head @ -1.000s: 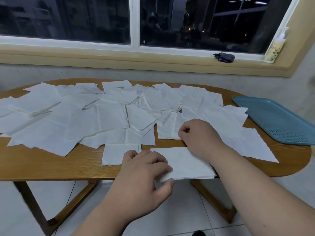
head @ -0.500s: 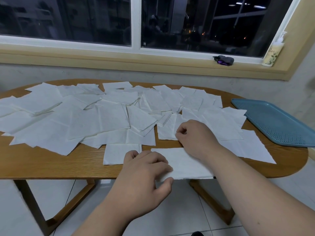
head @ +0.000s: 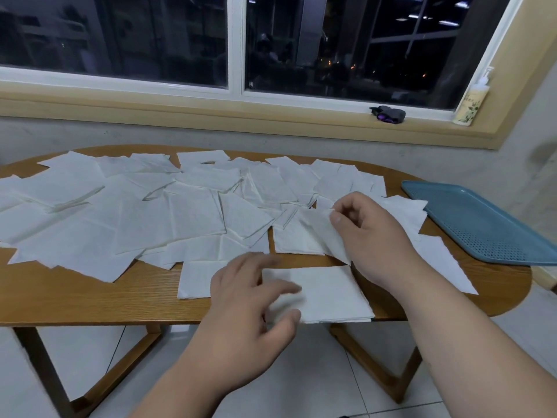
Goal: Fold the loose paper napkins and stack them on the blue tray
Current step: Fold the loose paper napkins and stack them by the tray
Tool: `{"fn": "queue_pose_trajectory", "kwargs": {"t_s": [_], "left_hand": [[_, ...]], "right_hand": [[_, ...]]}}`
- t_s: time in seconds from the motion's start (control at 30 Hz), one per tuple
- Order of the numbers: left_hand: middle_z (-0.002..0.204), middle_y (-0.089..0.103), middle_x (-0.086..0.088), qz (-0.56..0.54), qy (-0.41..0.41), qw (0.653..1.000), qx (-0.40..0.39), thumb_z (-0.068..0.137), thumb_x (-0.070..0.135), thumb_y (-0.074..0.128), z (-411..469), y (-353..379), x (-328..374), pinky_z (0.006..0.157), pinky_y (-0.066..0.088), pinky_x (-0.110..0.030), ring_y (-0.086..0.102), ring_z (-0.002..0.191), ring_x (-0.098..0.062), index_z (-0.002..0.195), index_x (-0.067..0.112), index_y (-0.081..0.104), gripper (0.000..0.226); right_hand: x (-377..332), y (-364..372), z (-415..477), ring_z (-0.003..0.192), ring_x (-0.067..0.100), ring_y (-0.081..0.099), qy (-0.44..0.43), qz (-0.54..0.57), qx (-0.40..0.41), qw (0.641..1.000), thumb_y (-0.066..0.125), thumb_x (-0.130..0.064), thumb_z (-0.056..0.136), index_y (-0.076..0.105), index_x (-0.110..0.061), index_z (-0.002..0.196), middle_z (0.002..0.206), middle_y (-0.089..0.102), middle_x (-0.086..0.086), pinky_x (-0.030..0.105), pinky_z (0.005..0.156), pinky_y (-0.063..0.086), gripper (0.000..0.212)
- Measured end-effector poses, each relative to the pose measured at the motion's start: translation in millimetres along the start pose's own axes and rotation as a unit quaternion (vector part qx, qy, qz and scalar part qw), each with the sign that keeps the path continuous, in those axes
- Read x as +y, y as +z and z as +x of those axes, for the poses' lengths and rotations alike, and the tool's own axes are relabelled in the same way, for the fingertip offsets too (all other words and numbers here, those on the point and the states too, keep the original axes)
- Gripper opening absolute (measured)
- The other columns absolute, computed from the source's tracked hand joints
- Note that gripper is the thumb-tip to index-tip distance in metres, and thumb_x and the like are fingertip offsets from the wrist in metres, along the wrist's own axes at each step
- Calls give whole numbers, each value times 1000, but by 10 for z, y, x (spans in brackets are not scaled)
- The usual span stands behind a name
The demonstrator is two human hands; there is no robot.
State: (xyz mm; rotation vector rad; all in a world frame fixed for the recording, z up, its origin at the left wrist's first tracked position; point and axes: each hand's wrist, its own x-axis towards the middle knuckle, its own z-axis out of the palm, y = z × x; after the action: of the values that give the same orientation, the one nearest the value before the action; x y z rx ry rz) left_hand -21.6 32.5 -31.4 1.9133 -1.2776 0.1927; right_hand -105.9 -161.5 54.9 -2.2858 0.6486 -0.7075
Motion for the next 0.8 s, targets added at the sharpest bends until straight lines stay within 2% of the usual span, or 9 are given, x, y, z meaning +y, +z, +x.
{"fn": "queue_pose_trajectory", "kwargs": {"t_s": [0.17,0.2,0.27,0.3,0.37,0.47,0.53,0.63,0.8], "left_hand": [[156,16,25,-66,-60,996,12,84,63,46,44,-88,71,119,19,-43,-1,148,2,136,63,30,55],[156,16,29,-82,-69,994,4,84,65,46,53,-102,95,119,21,-42,2,147,4,139,66,23,59],[142,34,37,-122,-93,988,-8,84,68,50,67,-129,145,110,34,-25,34,130,13,136,73,17,62],[129,48,32,-139,-108,984,-10,84,67,54,73,-140,171,96,40,-15,49,109,13,134,75,19,61],[107,65,17,-168,-134,977,-1,84,60,59,86,-172,226,82,48,-13,59,89,4,130,76,27,58],[99,70,11,-223,-169,960,22,91,36,65,104,-204,241,89,54,-33,67,89,-15,121,70,48,49],[95,70,17,-216,-170,961,20,91,23,66,111,-182,226,82,49,-17,65,86,-7,112,63,61,45],[79,64,17,-173,-177,969,-2,89,18,68,135,-114,227,66,39,-7,59,75,-2,94,45,75,29],[93,61,38,-73,-183,980,-3,86,22,69,187,-73,229,81,39,-7,55,95,11,83,48,71,26]], "right_hand": [[-114,-182,-300,63,4,46,-66,144,-27,987,53,-20,100,57,-26,90,68,55,-13,17,57,38,13],[-126,-205,-350,62,6,45,-66,184,-36,980,53,-18,100,58,-24,90,67,53,-12,19,58,38,13],[-143,-241,-428,69,10,54,-43,259,-55,963,57,-26,95,60,-27,89,73,60,-7,25,64,43,7],[-120,-241,-449,76,14,63,-18,298,-62,952,58,-33,91,62,-30,88,80,67,-3,30,68,47,6],[-9,-204,-461,92,17,71,49,335,-53,939,58,-38,90,66,-32,89,94,74,-1,39,78,52,10],[172,-109,-468,101,23,70,125,330,-6,936,57,-35,99,68,-31,96,100,74,-2,41,85,52,12],[268,-62,-489,101,22,71,134,328,2,935,63,-34,95,65,-35,105,103,74,-2,42,89,54,11],[317,-36,-547,85,10,73,98,243,-22,965,63,-26,96,51,-49,118,99,74,-6,30,73,60,34],[430,50,-541,87,-6,63,81,67,34,994,62,-39,94,55,-46,107,96,69,-20,10,62,47,17]]}}
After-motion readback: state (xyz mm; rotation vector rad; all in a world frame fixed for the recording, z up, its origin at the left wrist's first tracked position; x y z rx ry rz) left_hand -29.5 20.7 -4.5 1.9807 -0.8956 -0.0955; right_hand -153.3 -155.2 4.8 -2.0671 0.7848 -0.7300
